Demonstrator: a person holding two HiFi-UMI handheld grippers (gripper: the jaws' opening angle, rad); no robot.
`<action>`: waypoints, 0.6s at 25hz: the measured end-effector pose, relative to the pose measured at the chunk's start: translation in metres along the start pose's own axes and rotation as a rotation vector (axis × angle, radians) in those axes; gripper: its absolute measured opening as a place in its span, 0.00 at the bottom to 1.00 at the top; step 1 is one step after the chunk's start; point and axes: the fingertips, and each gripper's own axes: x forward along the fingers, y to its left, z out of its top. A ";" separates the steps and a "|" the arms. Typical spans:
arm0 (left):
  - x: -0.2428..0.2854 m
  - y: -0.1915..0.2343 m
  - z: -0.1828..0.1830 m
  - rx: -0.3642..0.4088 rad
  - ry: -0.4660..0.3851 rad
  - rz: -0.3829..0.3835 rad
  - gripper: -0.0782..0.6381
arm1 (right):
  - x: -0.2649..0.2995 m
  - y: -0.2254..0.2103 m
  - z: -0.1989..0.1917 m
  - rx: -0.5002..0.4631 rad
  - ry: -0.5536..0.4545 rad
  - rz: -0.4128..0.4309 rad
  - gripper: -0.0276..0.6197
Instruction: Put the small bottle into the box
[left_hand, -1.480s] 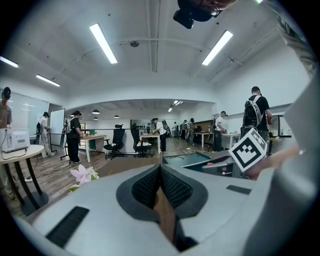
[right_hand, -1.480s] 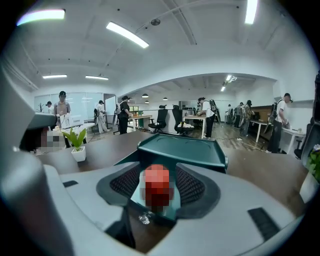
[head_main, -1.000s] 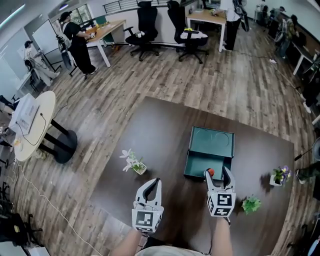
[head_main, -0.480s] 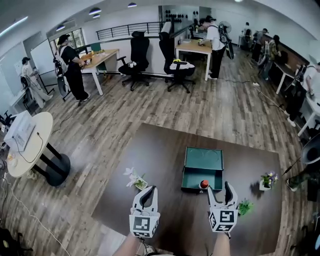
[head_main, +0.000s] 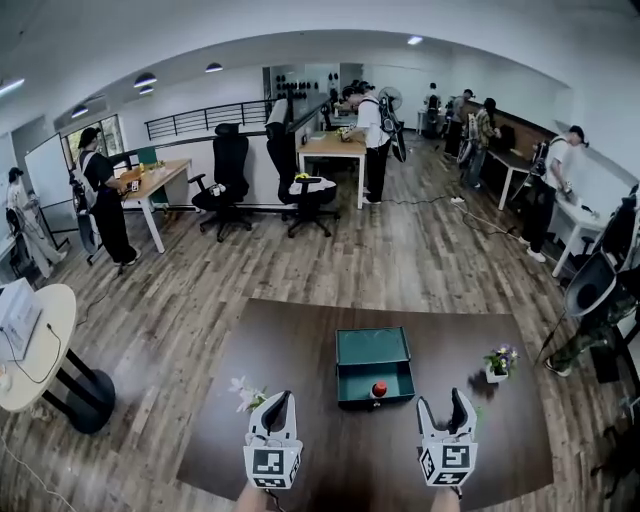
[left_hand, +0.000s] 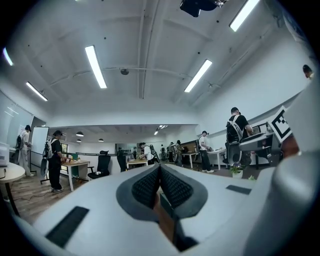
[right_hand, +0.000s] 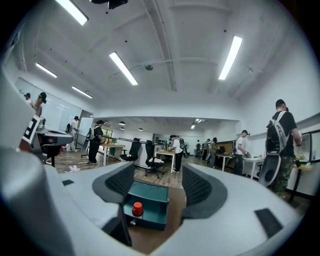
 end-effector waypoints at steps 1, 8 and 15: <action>-0.001 -0.002 0.000 0.000 -0.003 -0.007 0.11 | -0.006 -0.006 -0.001 0.003 0.001 -0.016 0.51; -0.002 -0.014 0.002 -0.001 -0.019 -0.050 0.11 | -0.033 -0.021 -0.004 0.004 0.002 -0.080 0.51; -0.003 -0.022 0.006 -0.001 -0.022 -0.066 0.11 | -0.041 -0.025 -0.002 0.000 0.001 -0.087 0.51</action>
